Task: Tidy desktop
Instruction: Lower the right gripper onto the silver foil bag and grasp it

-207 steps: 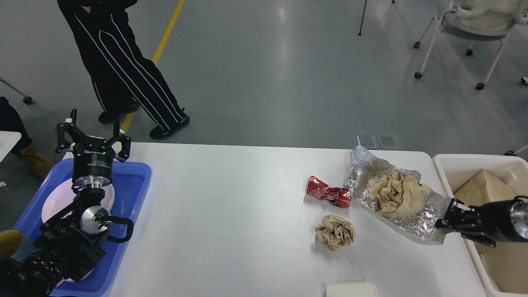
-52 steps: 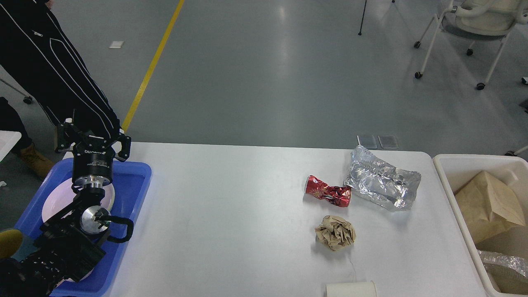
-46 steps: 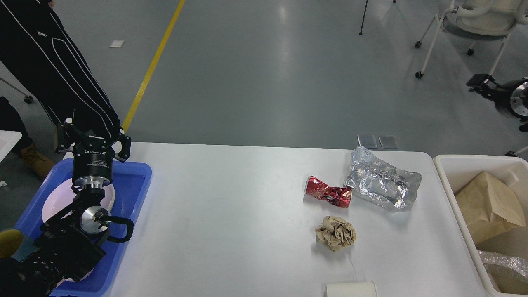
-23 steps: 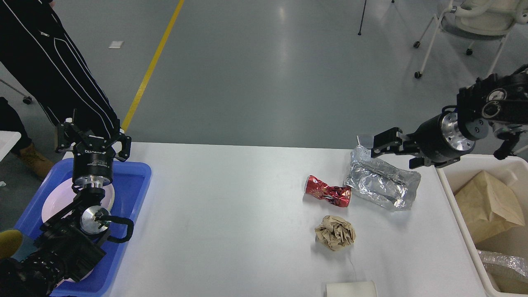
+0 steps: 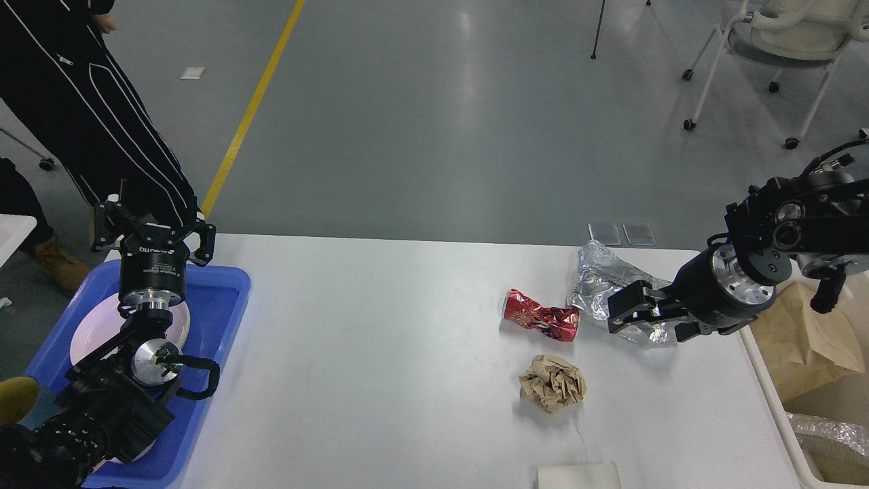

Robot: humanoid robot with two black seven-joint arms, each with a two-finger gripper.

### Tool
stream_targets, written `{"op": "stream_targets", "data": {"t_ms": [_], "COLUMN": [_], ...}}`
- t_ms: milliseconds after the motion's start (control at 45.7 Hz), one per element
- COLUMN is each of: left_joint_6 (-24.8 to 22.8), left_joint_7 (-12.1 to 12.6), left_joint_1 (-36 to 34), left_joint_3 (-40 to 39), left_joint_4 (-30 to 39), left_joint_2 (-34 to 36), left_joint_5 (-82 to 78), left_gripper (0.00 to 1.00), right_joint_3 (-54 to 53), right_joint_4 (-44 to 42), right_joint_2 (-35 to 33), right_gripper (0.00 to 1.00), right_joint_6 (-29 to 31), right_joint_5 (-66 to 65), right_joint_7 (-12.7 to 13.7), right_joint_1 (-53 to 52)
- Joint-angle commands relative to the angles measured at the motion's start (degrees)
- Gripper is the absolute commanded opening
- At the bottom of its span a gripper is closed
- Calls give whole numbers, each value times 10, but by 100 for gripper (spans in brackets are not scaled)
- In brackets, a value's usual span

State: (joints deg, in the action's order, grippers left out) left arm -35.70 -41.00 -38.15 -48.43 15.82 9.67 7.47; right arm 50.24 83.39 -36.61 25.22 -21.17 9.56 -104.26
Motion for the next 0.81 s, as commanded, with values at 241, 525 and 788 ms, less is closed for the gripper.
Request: {"op": "stream_targets", "data": {"t_ms": [241,525,788], "left_joint_6": [0,0,0], "left_joint_7": [0,0,0], "left_joint_1": [0,0,0], "left_joint_3": [0,0,0], "left_joint_4": [0,0,0], "left_joint_2": [0,0,0], "left_joint_5": [0,0,0], "left_gripper": [97,97,97], "right_joint_3": [-116,-204,-195], "right_joint_4": [-423,-619,-728], "right_joint_2": [56,160,219], "right_gripper": [100,100,100], "right_joint_6": [-20,-39,-39], "right_joint_5": [10,21,75], "right_joint_7": [-8,-8,-8], "right_joint_1": [291,441,501]}}
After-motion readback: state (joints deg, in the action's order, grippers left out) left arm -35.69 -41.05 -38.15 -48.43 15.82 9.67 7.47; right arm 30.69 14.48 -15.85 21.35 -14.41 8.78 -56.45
